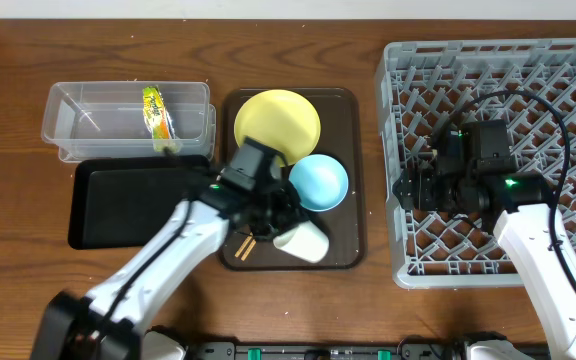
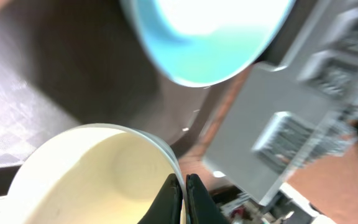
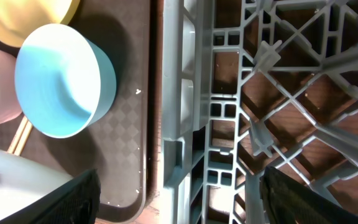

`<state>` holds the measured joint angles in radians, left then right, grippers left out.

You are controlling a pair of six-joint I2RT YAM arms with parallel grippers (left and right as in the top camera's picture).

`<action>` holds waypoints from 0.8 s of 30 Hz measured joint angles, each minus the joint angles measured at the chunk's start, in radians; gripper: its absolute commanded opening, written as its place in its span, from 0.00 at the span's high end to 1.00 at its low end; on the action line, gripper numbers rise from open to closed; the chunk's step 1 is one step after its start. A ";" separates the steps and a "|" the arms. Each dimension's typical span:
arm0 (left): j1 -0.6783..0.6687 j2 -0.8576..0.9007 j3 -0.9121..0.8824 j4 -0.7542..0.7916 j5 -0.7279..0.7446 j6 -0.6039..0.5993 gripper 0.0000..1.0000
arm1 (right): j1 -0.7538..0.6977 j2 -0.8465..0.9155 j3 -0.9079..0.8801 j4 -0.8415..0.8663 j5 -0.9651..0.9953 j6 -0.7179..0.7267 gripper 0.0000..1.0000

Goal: Sort waste into correct bins and load items into the dishwasher rack
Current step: 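Grasp the white cup with the left gripper and lift it, then hold the cup out and grasp it with the right gripper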

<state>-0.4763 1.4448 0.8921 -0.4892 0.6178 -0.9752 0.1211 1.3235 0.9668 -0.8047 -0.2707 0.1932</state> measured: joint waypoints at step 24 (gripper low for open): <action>0.431 -0.037 -0.003 0.483 0.529 0.015 0.94 | -0.061 0.027 0.000 0.203 -0.628 -0.150 0.08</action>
<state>-0.0448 1.4082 0.8886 -0.0059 1.1469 -0.9600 0.0597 1.3506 0.9668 -0.6014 -0.8982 0.0433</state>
